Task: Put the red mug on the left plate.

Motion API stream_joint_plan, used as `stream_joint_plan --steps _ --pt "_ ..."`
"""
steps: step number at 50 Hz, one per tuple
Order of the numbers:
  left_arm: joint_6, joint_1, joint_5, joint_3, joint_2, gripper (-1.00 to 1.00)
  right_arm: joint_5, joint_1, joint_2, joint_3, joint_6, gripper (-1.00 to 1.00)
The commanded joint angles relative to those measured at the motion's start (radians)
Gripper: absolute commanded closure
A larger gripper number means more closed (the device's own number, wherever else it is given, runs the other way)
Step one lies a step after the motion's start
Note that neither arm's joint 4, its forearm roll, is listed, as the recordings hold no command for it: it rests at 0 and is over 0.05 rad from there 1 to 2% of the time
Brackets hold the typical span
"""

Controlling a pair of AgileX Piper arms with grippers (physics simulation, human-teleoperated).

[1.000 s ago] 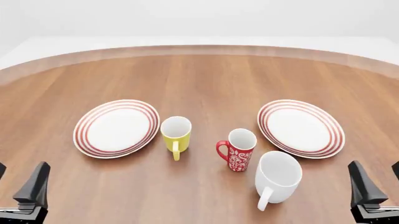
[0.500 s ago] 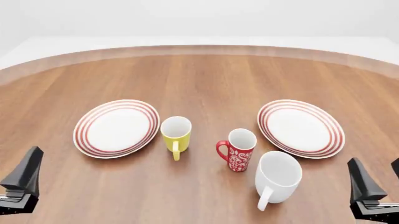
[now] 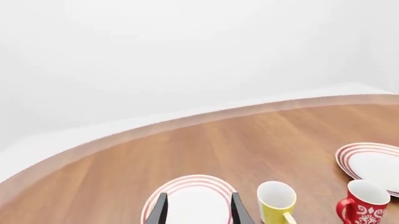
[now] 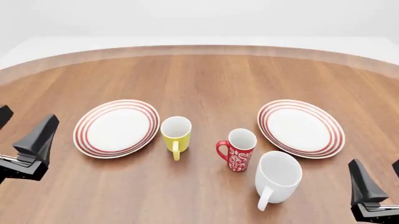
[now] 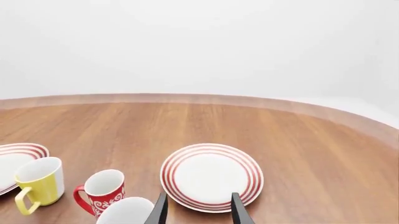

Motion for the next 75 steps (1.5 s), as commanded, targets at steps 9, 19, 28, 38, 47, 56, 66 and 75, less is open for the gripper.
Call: stream_joint_plan --steps 9,19,28,38,47,56,66,75 --pt "0.058 -0.185 -0.071 -0.151 0.317 -1.00 -0.001 -0.002 -0.006 -0.003 0.000 -1.00" --pt "0.091 -0.229 -0.073 -0.247 0.457 -1.00 0.025 -0.002 -0.036 -0.005 -0.001 -1.00" --pt "0.141 -0.298 -0.057 -0.344 0.571 -1.00 0.014 -0.006 -0.036 -0.006 -0.007 -1.00" --pt "0.141 -0.331 -0.022 -0.399 0.661 -1.00 0.009 0.003 -0.038 -0.007 -0.012 -1.00" --pt "0.136 -0.387 0.022 -0.459 0.757 -1.00 0.007 0.003 -0.039 -0.006 -0.014 -1.00" --pt "0.119 -0.465 0.074 -0.501 0.821 -1.00 0.002 0.006 -0.038 -0.004 -0.018 -1.00" --pt "0.147 -0.558 0.155 -0.553 0.898 -1.00 0.000 0.005 -0.038 -0.003 -0.019 -1.00" --pt "0.142 -0.599 0.220 -0.609 0.966 -1.00 -0.001 0.005 -0.038 -0.004 -0.018 -1.00"
